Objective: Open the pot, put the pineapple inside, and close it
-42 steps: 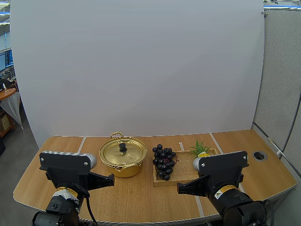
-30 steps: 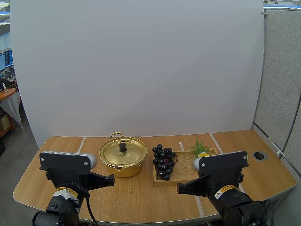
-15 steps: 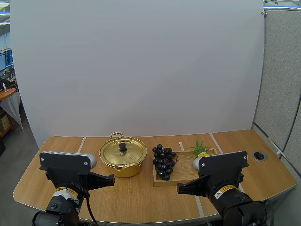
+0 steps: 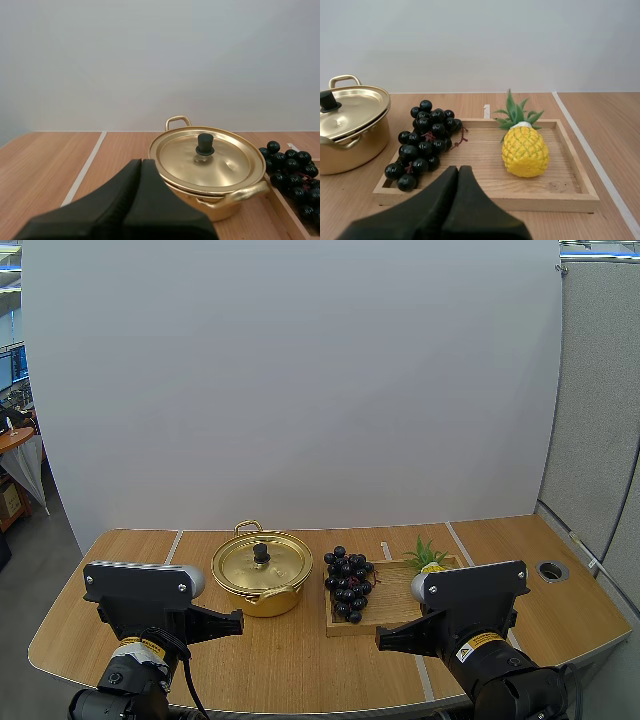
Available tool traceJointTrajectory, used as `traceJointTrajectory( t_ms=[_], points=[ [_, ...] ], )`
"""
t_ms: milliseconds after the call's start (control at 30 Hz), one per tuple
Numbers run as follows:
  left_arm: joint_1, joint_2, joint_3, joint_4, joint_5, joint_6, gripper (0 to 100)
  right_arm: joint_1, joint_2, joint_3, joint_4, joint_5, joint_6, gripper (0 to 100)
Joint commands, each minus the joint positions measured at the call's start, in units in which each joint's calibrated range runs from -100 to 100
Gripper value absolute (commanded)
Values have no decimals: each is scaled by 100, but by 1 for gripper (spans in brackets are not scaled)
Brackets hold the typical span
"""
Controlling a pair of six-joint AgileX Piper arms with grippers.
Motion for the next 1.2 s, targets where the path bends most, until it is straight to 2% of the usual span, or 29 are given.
traceJointTrajectory(
  t_ms=[0,100,267,533,633,767,1167],
  points=[
    [9,-41,-245,5,-121,-67,0,-25,-33,-74,24,-93,-58,0],
    [9,-41,-688,5,129,-67,0,-25,-33,-482,24,154,-58,0],
    [9,-41,-1459,5,831,-67,0,-25,-33,-1472,24,1672,-58,0],
    [9,-41,-2536,5,2225,-67,0,-25,-33,-2720,24,1841,-58,0],
    [9,-41,-3005,5,3112,-67,0,-25,-33,-3203,-36,2302,-58,0],
    [9,-41,-3404,5,3354,-67,0,-25,-33,-3710,-50,3399,-58,0],
    [9,229,-3577,-28,3427,-67,0,-25,159,-3896,-372,4811,-58,0]
  ],
)
